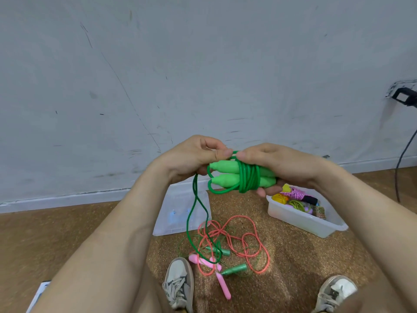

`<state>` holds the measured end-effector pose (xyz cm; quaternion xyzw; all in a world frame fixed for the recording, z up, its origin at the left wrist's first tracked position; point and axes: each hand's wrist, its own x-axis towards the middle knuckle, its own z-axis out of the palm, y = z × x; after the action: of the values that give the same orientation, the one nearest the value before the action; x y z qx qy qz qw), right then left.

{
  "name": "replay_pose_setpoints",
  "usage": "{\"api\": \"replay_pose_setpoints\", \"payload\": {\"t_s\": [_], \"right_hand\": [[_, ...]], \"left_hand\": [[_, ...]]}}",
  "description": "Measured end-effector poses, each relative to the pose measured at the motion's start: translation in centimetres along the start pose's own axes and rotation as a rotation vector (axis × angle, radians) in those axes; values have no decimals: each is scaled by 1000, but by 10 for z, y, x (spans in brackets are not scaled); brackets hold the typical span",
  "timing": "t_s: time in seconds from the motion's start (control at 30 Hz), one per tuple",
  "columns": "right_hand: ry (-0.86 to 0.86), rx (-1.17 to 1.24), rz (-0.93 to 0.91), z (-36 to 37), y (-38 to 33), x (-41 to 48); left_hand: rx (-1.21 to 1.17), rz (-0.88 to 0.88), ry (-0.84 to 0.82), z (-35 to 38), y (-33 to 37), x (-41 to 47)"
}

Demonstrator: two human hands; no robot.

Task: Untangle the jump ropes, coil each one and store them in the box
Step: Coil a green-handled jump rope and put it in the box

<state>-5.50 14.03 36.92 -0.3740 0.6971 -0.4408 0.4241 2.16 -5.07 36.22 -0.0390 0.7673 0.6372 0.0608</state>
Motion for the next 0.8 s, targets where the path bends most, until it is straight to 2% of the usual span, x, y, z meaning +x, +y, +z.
{"api": "replay_pose_setpoints", "payload": {"t_s": [0.07,0.17,0.27,0.33,0.5,0.53,0.67,0.73,0.8], "right_hand": [[-24,50,-21,-2,-1,0],[-31,142,-48,-1,0,2],[127,213,-58,0,1,6],[270,283,-72,4,2,9],[470,439,-70,5,5,19],[530,470,-36,2,7,20],[712,451,35,-2,12,23],[761,310,46,-2,13,24],[740,139,51,-4,13,23]], "left_hand": [[-18,47,24,-6,-1,-2],[116,89,106,7,-4,0],[274,92,145,28,-8,5],[224,28,153,34,-9,8],[251,-37,27,39,-13,6],[356,-28,29,39,-14,5],[1053,93,31,46,-14,0],[1251,178,104,44,-7,-5],[1313,260,181,37,3,-11]]}}
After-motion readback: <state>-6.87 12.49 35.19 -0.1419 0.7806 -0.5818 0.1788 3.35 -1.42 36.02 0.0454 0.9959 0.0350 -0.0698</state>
